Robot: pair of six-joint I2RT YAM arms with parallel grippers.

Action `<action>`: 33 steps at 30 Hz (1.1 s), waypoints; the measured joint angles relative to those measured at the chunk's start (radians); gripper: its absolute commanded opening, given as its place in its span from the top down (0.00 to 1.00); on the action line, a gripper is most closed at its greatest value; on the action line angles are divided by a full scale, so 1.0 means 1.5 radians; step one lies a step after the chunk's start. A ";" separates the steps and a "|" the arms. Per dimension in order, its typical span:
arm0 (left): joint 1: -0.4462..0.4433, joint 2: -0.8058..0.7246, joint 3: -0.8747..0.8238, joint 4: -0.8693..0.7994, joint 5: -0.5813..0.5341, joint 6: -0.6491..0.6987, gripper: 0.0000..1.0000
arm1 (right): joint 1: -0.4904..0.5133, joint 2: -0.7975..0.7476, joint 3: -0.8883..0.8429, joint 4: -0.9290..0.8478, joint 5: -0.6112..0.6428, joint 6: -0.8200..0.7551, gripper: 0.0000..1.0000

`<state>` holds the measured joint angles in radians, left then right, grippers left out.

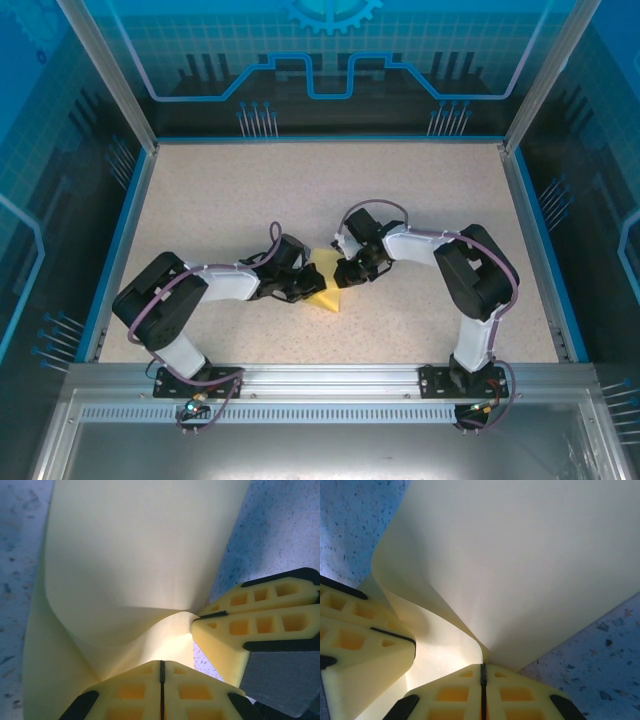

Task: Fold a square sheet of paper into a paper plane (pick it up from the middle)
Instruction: Fold the triangle a second time at the center of the table.

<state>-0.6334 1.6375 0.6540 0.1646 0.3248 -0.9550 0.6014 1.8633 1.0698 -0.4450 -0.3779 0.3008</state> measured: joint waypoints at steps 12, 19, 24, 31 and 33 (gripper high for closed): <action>-0.001 0.009 0.000 -0.022 -0.015 0.010 0.93 | 0.000 0.004 0.003 -0.001 -0.003 0.001 0.86; -0.004 0.010 0.000 -0.021 -0.021 0.008 0.94 | 0.000 -0.009 0.004 -0.006 0.001 0.011 0.77; -0.011 0.010 0.000 -0.019 -0.030 0.008 0.94 | 0.000 -0.084 -0.002 -0.007 0.022 0.032 0.75; -0.014 0.010 0.000 -0.019 -0.035 0.010 0.94 | 0.007 -0.129 -0.025 0.006 0.020 0.060 0.82; -0.014 0.010 0.001 -0.020 -0.035 0.013 0.95 | 0.012 -0.107 -0.025 0.012 0.015 0.068 0.83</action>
<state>-0.6540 1.6524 0.6559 0.1352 0.2726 -0.9356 0.6189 1.7027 1.0325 -0.4274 -0.3557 0.4026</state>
